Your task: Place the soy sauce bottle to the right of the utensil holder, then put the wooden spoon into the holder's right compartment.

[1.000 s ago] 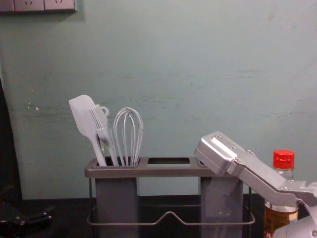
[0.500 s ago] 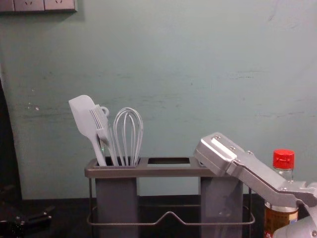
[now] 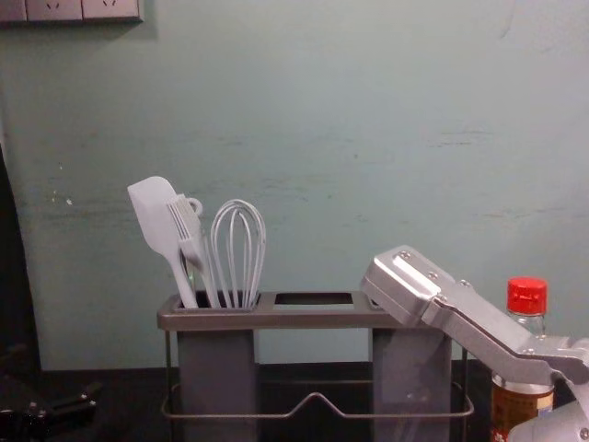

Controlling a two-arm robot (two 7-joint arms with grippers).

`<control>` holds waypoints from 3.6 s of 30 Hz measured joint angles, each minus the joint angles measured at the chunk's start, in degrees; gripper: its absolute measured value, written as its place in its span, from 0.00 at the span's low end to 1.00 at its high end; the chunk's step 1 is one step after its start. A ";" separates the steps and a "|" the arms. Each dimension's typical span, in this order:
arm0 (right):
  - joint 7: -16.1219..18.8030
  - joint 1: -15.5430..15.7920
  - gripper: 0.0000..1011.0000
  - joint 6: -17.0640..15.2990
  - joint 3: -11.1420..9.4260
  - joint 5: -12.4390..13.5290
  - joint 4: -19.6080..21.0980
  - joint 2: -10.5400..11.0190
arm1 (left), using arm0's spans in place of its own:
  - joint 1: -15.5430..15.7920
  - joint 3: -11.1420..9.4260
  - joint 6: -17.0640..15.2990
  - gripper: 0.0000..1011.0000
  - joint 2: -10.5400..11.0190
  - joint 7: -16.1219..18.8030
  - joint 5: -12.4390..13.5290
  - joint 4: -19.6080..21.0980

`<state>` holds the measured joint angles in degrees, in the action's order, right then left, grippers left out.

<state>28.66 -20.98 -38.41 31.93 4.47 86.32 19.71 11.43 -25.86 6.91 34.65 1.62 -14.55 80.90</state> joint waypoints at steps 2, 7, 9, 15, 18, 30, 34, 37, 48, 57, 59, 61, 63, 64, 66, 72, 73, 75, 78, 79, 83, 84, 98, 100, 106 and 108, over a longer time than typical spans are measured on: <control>0.00 0.00 0.83 0.00 0.00 0.01 0.00 0.00 | 0.00 0.00 0.00 1.00 0.00 0.00 0.00 0.00; 0.00 0.00 0.83 0.00 0.00 0.03 0.00 0.00 | 0.00 0.00 0.00 1.00 0.00 0.00 0.00 0.00; 0.00 0.00 0.83 0.00 0.00 0.04 0.00 0.00 | 0.00 0.00 0.00 1.00 0.00 0.00 0.00 0.00; -0.03 0.12 0.83 0.15 -0.07 0.06 0.12 0.02 | 0.00 0.00 0.01 1.00 0.00 0.00 0.00 0.00; -0.56 1.36 0.83 2.28 -0.74 0.10 1.71 0.37 | 0.00 0.00 0.00 1.00 0.00 0.00 0.00 0.00; -4.45 8.80 0.83 15.91 -5.64 0.25 12.23 3.31 | 0.00 0.00 0.00 1.00 0.00 0.00 0.00 0.00; -5.78 12.22 0.83 24.77 -8.22 1.23 15.65 4.26 | 0.00 0.00 0.00 1.00 0.00 0.00 0.00 0.00; -5.57 14.03 0.83 31.52 -10.01 3.31 16.84 4.64 | 0.00 0.00 0.00 1.00 0.00 0.00 0.00 0.00; 1.25 12.84 0.83 45.80 -11.90 12.11 18.56 5.91 | 0.00 0.00 0.00 1.00 0.00 0.00 0.00 0.00; 5.78 5.07 0.83 49.20 -10.71 16.64 14.34 5.07 | 0.00 0.00 0.00 1.00 0.00 0.00 0.00 0.00; 6.67 3.39 0.83 49.67 -10.37 17.44 12.94 4.70 | 0.00 0.00 0.00 1.00 0.00 0.00 0.00 0.00; 7.77 0.76 0.83 50.17 -9.88 18.49 10.49 4.02 | 0.00 0.00 0.00 1.00 0.00 0.00 0.00 0.00; 8.38 -0.88 0.83 50.41 -9.52 19.04 8.77 3.58 | 0.00 0.00 0.00 1.00 0.00 0.00 0.00 0.00; 8.85 -2.74 0.83 50.57 -9.16 19.45 6.81 2.99 | 0.00 0.00 0.00 1.00 0.00 0.00 0.00 0.00; 9.23 -4.35 0.83 50.72 -8.80 19.73 4.92 2.46 | 0.00 0.00 0.00 1.00 0.00 0.00 0.00 0.00; 10.66 -10.92 0.83 51.48 -7.02 20.41 -3.75 0.13 | 0.00 0.00 0.00 1.00 0.00 0.00 0.00 0.00; 10.75 -11.63 0.83 51.53 -6.80 20.42 -4.73 -0.14 | 0.00 0.00 0.00 1.00 0.00 0.00 0.00 0.00; 11.04 -13.36 0.83 51.72 -6.25 20.45 -7.18 -0.73 | 0.00 0.00 0.00 1.00 0.00 0.00 0.00 0.00; 11.31 -15.29 0.83 52.11 -5.50 20.56 -10.36 -1.45 | 0.00 0.00 0.00 1.00 0.00 0.00 0.00 0.00; 11.47 -16.04 0.83 52.31 -5.14 20.62 -11.64 -1.74 | 0.00 0.00 0.00 1.00 0.00 0.00 0.00 0.00; 11.89 -17.36 0.83 52.82 -4.52 20.72 -14.14 -2.38 | 0.00 0.00 0.00 1.00 0.00 0.00 0.00 0.00; 12.00 -17.80 0.83 53.04 -4.30 20.77 -15.15 -2.65 | 0.00 0.00 0.00 1.00 0.00 0.00 0.00 0.00; 12.85 -19.69 0.83 54.52 -3.49 21.29 -21.67 -4.22 | 0.00 0.00 0.00 1.00 0.00 0.00 0.00 0.00; 12.94 -19.73 0.83 54.68 -3.44 21.33 -22.16 -4.35 | 0.00 0.00 0.00 1.00 0.00 0.00 0.00 0.00; 12.95 -19.58 0.83 54.73 -3.24 21.18 -22.64 -4.43 | 0.00 0.00 0.00 1.00 0.00 0.00 0.00 0.00; 12.90 -19.34 0.83 54.61 -3.23 21.11 -22.47 -4.18 | 0.00 0.00 0.00 1.00 0.00 0.00 0.00 0.00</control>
<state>41.56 -40.32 16.20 28.71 25.58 63.84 15.53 11.43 -25.86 6.91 34.65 1.62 -14.55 80.90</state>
